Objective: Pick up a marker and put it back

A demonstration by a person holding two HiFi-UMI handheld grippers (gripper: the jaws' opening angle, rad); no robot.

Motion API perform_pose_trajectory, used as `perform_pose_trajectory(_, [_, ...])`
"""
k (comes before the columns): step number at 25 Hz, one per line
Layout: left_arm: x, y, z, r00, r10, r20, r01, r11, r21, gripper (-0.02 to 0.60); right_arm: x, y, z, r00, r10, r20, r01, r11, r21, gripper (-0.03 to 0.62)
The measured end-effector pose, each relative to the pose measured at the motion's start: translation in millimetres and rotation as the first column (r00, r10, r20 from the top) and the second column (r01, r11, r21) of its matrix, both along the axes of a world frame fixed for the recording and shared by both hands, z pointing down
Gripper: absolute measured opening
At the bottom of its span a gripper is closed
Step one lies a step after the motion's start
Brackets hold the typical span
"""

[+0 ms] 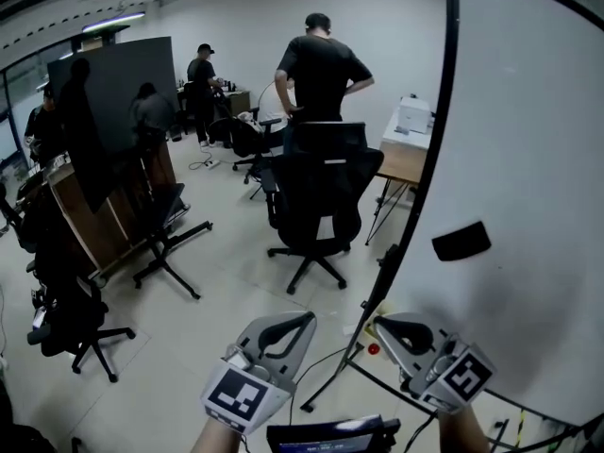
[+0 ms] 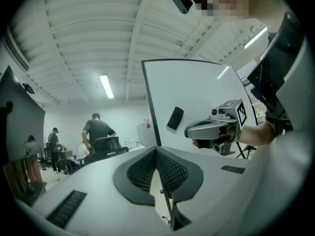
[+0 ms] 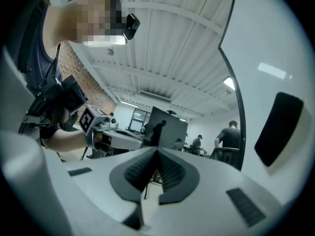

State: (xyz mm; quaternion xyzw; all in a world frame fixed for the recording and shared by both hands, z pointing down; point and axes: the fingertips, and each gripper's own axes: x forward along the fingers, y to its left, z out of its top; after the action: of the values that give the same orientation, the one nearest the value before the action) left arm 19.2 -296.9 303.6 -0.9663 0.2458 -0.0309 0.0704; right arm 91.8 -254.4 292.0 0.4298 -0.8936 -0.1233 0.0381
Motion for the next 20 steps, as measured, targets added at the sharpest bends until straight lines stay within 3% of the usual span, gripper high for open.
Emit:
perform_pose_trajectory(7, [13, 22, -6, 0.999, -0.042, 0.007, 0.042, 0.999, 0.008, 0.0, 15, 20, -3, 0.999, -0.047, 0.01, 0.046, 0.999, 0.015, 0.012])
perform_pose_trajectory(11, [37, 45, -14, 0.997, -0.066, 0.049, 0.063, 0.997, 0.051, 0.0, 37, 39, -1, 0.996, -0.078, 0.032, 0.078, 0.997, 0.008, 0.012])
perform_pose_trajectory(20, [89, 102, -19, 0.991, -0.124, 0.048, 0.121, 0.99, 0.067, 0.0, 72, 95, 6, 0.978, -0.21, 0.002, 0.21, 0.978, -0.008, 0.012])
